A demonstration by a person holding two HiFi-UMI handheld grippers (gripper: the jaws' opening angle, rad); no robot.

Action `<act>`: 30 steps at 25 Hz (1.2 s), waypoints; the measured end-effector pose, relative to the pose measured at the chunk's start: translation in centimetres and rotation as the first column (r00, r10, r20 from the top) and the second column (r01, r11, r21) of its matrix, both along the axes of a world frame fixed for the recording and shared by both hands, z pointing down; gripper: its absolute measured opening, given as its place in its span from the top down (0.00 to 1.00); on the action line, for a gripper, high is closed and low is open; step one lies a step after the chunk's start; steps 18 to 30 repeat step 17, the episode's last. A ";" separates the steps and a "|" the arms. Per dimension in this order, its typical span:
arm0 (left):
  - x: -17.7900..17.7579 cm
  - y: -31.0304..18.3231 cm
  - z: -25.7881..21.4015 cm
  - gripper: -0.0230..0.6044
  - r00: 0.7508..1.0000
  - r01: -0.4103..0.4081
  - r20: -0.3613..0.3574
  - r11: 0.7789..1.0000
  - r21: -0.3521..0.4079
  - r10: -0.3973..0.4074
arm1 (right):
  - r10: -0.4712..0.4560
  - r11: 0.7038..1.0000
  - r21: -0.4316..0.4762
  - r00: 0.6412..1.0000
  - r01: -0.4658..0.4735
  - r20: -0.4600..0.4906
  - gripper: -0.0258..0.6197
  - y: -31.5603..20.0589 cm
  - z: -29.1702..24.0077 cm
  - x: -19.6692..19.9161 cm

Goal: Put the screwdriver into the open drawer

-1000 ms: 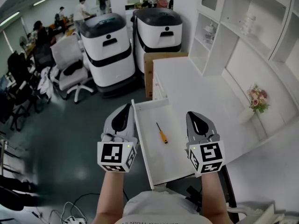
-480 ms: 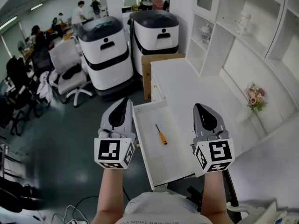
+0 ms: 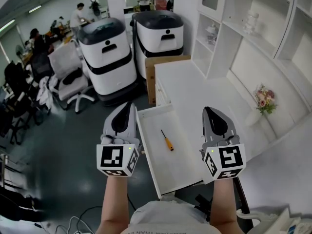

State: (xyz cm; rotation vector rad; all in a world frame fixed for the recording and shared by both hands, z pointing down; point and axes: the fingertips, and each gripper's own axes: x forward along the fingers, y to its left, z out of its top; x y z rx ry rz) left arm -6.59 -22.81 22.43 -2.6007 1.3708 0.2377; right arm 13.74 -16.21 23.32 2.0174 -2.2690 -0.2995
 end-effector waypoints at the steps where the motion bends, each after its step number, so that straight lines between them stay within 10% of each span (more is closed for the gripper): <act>1: 0.0 0.0 0.1 0.94 1.000 -0.002 0.000 1.000 -0.003 0.002 | 0.001 1.000 -0.003 1.000 -0.001 0.003 0.96 0.0 0.1 0.0; 30: 0.7 -0.8 0.3 0.94 1.000 -0.008 0.003 1.000 -0.009 0.008 | -0.007 1.000 -0.003 1.000 0.007 0.000 0.96 -0.7 0.4 0.3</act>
